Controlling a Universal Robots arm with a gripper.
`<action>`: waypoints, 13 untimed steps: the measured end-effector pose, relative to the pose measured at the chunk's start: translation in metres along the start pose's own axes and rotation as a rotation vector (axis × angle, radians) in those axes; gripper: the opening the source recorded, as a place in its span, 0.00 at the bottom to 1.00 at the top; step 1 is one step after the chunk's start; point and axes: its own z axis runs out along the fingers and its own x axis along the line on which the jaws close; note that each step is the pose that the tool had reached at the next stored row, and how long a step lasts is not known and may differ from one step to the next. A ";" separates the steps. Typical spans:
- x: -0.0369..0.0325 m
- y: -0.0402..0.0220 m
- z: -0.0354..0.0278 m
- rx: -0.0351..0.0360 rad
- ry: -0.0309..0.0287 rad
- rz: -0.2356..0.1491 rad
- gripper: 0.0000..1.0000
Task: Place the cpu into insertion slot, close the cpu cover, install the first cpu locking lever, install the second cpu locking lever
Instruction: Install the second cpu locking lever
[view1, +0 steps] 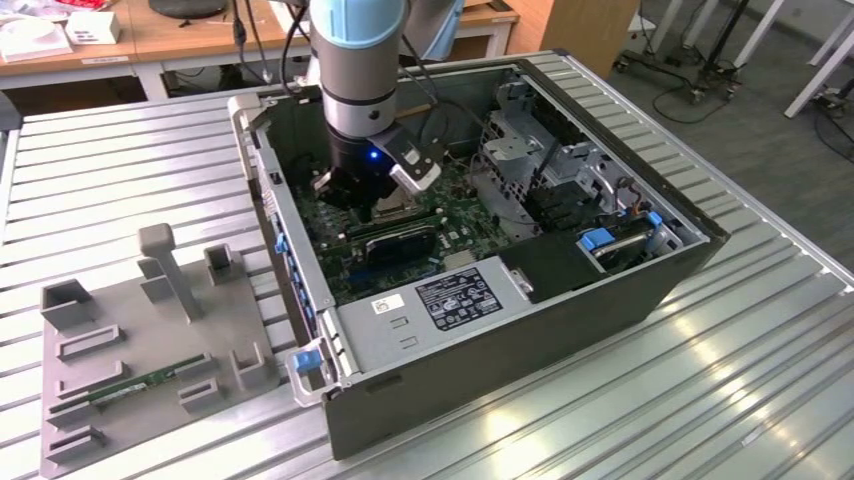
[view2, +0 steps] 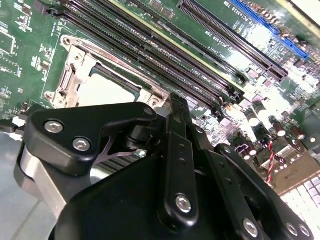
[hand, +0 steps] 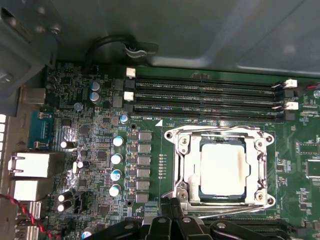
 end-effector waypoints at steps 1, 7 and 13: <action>-0.0002 0.0001 -0.0011 0.0000 0.0005 0.000 0.11; -0.0015 0.0007 -0.0063 -0.0002 0.0039 0.000 0.11; -0.0066 0.0006 -0.0060 -0.0001 0.0038 0.001 0.11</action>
